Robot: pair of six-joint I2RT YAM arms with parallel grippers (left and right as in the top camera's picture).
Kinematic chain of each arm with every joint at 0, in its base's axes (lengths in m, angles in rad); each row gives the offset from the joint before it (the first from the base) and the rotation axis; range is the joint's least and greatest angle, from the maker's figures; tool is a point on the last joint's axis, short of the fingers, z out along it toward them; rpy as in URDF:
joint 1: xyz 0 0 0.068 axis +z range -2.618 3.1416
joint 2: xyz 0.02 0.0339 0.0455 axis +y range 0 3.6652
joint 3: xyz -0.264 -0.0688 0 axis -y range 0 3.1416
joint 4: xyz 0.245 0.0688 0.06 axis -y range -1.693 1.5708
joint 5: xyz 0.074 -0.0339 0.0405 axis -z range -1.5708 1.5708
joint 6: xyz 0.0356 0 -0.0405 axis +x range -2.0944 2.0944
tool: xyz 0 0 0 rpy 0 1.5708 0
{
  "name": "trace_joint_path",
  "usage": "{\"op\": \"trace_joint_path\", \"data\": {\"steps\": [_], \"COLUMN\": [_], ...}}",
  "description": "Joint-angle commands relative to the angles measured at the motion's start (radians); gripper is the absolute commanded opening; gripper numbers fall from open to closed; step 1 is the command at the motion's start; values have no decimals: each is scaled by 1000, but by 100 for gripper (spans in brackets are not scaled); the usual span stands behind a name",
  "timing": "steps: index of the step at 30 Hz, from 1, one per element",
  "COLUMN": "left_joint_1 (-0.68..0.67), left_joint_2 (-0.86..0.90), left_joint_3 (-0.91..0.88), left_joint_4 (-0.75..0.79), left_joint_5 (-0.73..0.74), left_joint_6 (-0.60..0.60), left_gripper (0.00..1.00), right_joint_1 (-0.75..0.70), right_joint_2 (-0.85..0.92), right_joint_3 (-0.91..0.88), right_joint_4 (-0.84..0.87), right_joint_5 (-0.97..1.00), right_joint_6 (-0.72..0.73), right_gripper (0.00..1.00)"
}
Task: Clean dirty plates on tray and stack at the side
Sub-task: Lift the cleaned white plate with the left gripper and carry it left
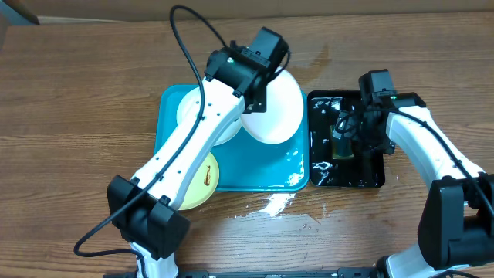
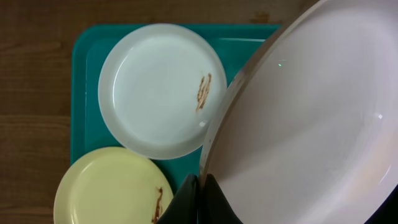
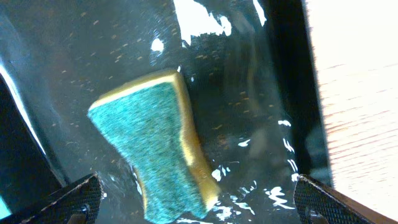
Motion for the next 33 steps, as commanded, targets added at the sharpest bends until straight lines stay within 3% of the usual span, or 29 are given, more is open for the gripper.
{"op": "trace_joint_path", "data": {"steps": [1,13,22,29,33], "left_joint_1": [-66,-274,-289,-301,-316], "left_joint_2": [-19,-19,-19,-19,-17], "left_joint_3": [72,77,77,77,74], "left_joint_4": [18,205,277,421,502], "left_joint_5": [-94,-534,-549,-509,-521], "left_joint_6": [32,57,53,57,134], "left_gripper": [4,4,4,4,4], "right_joint_1": [-43,-157,-157,-157,-157], "right_joint_2": [-6,-6,-6,-6,-6], "right_joint_3": [0,0,0,0,0], "right_joint_4": [5,1,5,5,5], "right_joint_5": [-50,-173,-171,-169,-169], "right_joint_6": [2,2,2,2,1], "right_gripper": [100,100,100,100,100]}}
